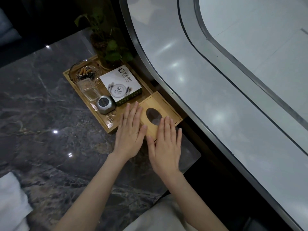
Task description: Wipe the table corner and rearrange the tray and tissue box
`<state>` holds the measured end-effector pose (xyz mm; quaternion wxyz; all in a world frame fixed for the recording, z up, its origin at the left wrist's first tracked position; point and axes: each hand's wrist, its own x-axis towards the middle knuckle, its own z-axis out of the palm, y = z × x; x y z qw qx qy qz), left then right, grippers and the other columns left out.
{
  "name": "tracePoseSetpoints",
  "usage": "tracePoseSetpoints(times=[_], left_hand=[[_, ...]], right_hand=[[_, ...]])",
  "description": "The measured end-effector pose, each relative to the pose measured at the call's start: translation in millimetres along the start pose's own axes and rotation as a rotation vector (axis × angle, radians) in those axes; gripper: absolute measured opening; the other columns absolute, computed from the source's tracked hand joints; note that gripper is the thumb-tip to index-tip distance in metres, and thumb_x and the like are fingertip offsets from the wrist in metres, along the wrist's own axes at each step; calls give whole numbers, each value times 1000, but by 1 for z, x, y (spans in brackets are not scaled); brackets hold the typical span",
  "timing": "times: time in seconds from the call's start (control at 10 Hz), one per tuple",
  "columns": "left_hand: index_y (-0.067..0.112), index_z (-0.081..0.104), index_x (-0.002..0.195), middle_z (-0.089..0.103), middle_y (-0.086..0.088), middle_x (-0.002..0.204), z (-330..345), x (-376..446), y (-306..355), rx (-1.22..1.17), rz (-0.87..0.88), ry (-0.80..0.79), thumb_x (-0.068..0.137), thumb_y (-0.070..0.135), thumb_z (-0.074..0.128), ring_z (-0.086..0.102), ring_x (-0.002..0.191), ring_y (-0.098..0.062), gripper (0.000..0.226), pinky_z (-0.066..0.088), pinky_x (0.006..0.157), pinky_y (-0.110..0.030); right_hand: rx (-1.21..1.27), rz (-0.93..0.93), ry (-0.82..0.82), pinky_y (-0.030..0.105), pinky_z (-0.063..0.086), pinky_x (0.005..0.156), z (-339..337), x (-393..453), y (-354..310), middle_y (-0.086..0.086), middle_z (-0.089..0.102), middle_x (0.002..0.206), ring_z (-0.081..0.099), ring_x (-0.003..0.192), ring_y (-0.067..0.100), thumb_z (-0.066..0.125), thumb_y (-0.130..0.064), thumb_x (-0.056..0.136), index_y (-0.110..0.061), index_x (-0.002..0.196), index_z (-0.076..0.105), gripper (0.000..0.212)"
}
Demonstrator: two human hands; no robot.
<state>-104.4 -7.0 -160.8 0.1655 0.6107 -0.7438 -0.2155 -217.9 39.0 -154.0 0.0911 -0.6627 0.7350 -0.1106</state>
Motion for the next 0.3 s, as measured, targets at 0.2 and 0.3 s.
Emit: tracePoseSetpoints(times=[0.2,0.3], left_hand=[[20,5,145,-6,6,154,-14,0,4,-39,-16,-84,97,36,20,-17,138,-5,52,-8,114,-32],[20,19,144,13,2,156,-35,0,10,-231,-151,-79,98,35,20,3,143,-9,49,-4,117,-38]], right_hand=[[79,-8,14,48,33,109,-20,13,-7,20,54,131,46,123,33,41,-34,91,1,130,45,53],[182,4,-28,42,34,108,-31,24,-17,15,58,124,49,117,28,44,-27,91,-4,124,52,41]])
